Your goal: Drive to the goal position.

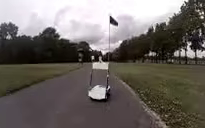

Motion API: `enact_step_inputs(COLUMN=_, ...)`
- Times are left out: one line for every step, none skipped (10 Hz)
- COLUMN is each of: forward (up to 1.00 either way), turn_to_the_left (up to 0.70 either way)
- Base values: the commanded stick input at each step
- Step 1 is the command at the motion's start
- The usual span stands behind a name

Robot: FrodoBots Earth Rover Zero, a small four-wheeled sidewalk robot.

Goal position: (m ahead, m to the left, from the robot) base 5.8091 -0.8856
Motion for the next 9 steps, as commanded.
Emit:
enact_step_inputs(forward=0.7, turn_to_the_left=0.0)
enact_step_inputs(forward=0.7, turn_to_the_left=0.0)
enact_step_inputs(forward=0.7, turn_to_the_left=0.0)
enact_step_inputs(forward=0.7, turn_to_the_left=0.0)
enact_step_inputs(forward=0.47, turn_to_the_left=0.0)
enact_step_inputs(forward=0.22, turn_to_the_left=0.0)
enact_step_inputs(forward=-0.03, turn_to_the_left=0.0)
enact_step_inputs(forward=-0.28, turn_to_the_left=0.0)
enact_step_inputs(forward=-0.45, turn_to_the_left=0.0)
